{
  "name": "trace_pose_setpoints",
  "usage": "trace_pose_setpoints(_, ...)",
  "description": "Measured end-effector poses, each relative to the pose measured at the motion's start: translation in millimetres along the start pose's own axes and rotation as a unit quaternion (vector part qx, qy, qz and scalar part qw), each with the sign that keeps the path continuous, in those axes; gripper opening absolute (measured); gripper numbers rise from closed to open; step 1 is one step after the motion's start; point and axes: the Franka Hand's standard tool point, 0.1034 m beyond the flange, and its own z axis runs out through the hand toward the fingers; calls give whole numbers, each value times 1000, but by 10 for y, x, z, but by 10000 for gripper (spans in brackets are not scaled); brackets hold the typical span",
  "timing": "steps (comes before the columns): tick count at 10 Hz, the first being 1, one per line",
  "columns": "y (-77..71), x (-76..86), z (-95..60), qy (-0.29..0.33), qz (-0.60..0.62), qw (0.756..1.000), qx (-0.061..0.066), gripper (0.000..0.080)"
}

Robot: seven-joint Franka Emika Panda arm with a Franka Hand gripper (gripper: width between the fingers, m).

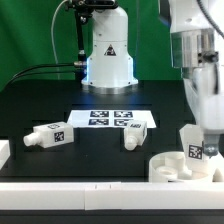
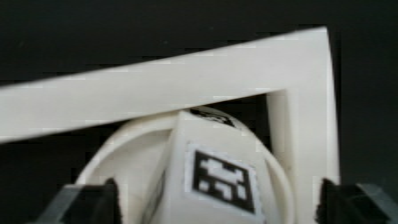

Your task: Assemble stool

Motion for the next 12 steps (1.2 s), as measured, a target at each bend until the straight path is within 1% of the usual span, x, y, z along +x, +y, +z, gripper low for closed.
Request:
trace_pose_setpoints(1,5,10,-87,-2,-113,994,3,614)
trace_pose_setpoints(2,13,36,-131,-5,-202,979,1,642)
trace_pose_setpoints(3,21,38,-111,-4,-208,978,0,642)
trace_pose_setpoints(6,25,50,-102,-4,-310,951,-1,649)
trace_pose_setpoints(7,23,56,-122,-1,-369,929,-2,649)
trace_pose_setpoints(8,42,60,-181,3,-470,882,-3,649)
trace_pose_setpoints(9,80,54,-181,4,-545,838,-10,649)
trace_pose_setpoints(10,114,21,-170,-8,-622,782,-40,649)
trace_pose_setpoints(11,59,53,-175,-4,-642,766,-36,649)
trace_pose_setpoints(12,73,70,-168,-4,-657,753,-38,649)
